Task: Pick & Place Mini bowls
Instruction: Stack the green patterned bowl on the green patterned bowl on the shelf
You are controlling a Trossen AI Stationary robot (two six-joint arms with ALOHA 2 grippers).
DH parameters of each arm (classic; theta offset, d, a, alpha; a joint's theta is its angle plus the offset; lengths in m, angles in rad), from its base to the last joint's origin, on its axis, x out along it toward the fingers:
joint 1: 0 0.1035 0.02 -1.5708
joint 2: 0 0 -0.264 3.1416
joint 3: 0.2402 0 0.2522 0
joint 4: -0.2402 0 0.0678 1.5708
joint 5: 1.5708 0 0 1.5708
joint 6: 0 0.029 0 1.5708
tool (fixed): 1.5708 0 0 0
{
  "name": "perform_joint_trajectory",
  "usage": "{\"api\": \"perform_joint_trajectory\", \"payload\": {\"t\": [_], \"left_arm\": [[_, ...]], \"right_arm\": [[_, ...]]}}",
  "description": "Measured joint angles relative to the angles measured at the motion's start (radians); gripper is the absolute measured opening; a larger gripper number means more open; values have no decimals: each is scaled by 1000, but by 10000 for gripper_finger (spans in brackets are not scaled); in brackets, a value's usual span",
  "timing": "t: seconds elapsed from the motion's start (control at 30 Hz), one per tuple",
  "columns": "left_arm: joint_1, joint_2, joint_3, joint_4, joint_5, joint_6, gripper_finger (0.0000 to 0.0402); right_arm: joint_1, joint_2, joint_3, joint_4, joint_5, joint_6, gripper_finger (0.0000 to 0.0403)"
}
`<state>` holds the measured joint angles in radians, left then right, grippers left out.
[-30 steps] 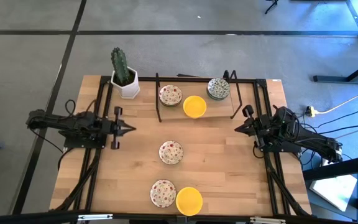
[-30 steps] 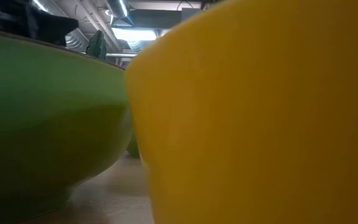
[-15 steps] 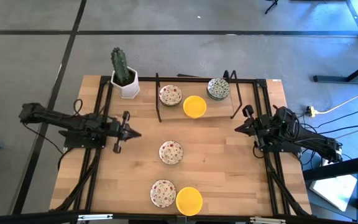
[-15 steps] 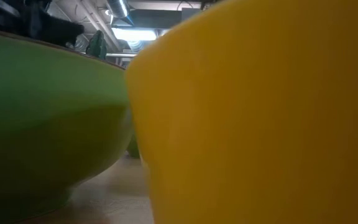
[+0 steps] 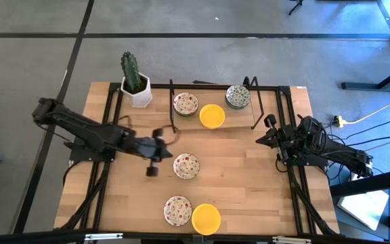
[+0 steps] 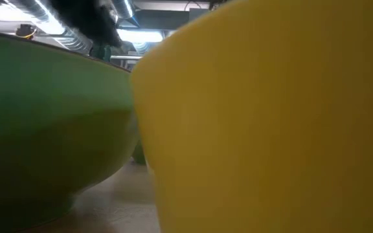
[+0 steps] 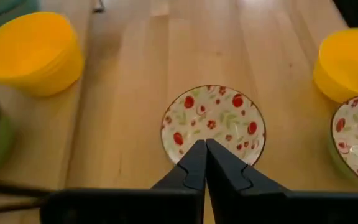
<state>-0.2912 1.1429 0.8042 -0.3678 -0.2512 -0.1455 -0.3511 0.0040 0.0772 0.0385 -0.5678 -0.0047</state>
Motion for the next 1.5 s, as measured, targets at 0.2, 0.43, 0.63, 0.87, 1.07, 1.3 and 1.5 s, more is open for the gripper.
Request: {"api": "perform_joint_trajectory", "payload": {"t": [0.2, 0.43, 0.63, 0.87, 1.07, 1.3, 1.5], "left_arm": [[5, 288, 356, -220, 125, 87, 17], [33, 566, 692, -413, 66, 186, 55], [94, 713, 772, -506, 71, 305, 117], [147, 803, 772, -552, 157, 302, 187], [176, 838, 772, -553, 157, 316, 207], [207, 872, 772, -559, 164, 317, 207], [223, 893, 772, -567, 197, 353, 207]], "right_arm": [[0, 0, 0, -7, 0, 4, 9], [0, 0, 0, -10, 0, 1, 9], [0, 0, 0, -29, 0, 4, 9], [0, 0, 0, -35, 0, 3, 9], [0, 0, 0, -35, 0, 9, 9], [0, 0, 0, -35, 0, 17, 11], [0, 0, 0, -36, 0, 16, 12]]}}
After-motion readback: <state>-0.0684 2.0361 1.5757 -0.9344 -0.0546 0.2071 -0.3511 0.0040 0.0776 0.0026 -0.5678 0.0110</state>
